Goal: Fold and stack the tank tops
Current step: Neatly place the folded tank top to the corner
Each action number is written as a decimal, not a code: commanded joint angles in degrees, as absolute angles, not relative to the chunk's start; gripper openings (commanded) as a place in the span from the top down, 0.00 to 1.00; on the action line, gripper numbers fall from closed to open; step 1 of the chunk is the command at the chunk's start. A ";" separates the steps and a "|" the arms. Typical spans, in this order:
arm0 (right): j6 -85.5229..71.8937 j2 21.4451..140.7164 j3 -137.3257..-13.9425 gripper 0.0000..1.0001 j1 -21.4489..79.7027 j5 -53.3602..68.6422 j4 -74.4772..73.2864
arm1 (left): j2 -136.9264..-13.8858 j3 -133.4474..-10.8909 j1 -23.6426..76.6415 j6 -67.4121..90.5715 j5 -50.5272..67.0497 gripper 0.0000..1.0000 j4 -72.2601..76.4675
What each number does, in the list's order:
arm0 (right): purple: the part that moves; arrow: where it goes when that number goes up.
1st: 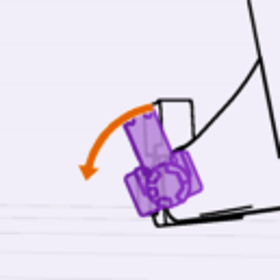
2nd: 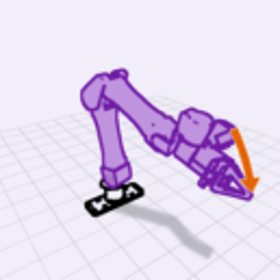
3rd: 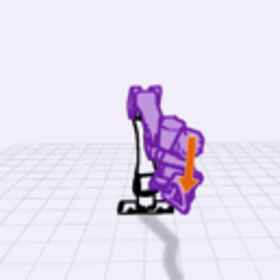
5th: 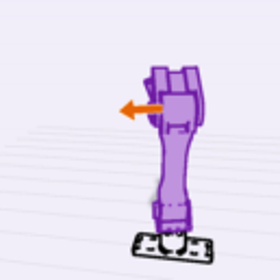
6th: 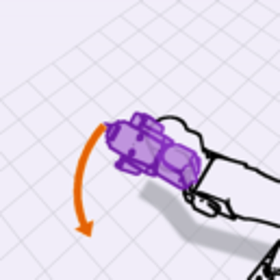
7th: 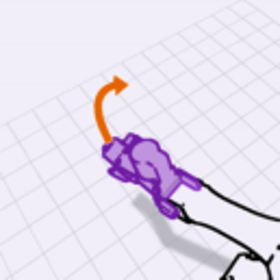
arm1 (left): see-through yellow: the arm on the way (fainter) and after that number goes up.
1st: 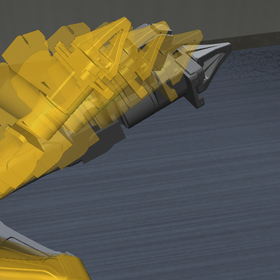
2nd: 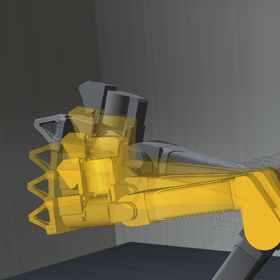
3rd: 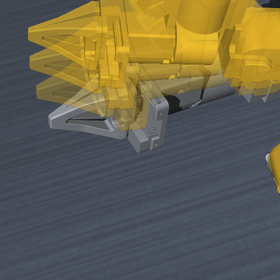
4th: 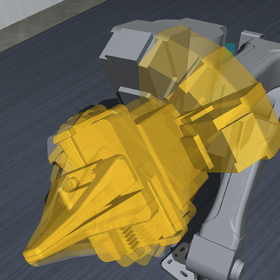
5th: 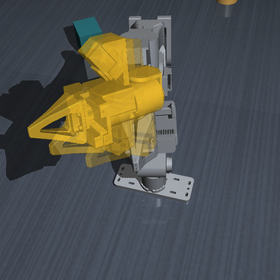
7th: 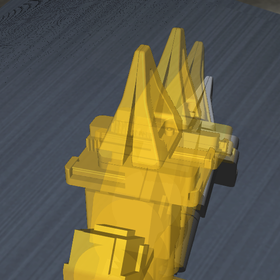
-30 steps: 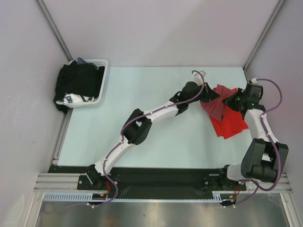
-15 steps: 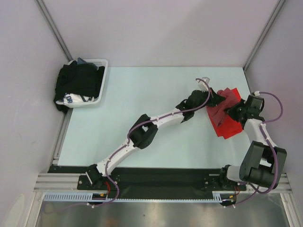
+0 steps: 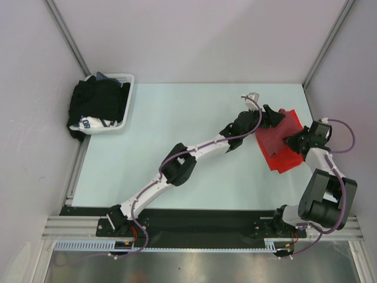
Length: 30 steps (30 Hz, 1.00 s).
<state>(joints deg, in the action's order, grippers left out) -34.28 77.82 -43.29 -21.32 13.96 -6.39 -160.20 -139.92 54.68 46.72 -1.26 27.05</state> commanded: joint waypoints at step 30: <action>-33.93 66.62 -41.93 0.50 -29.45 13.69 -11.44 | -103.94 -93.11 48.96 31.12 -1.48 0.02 14.15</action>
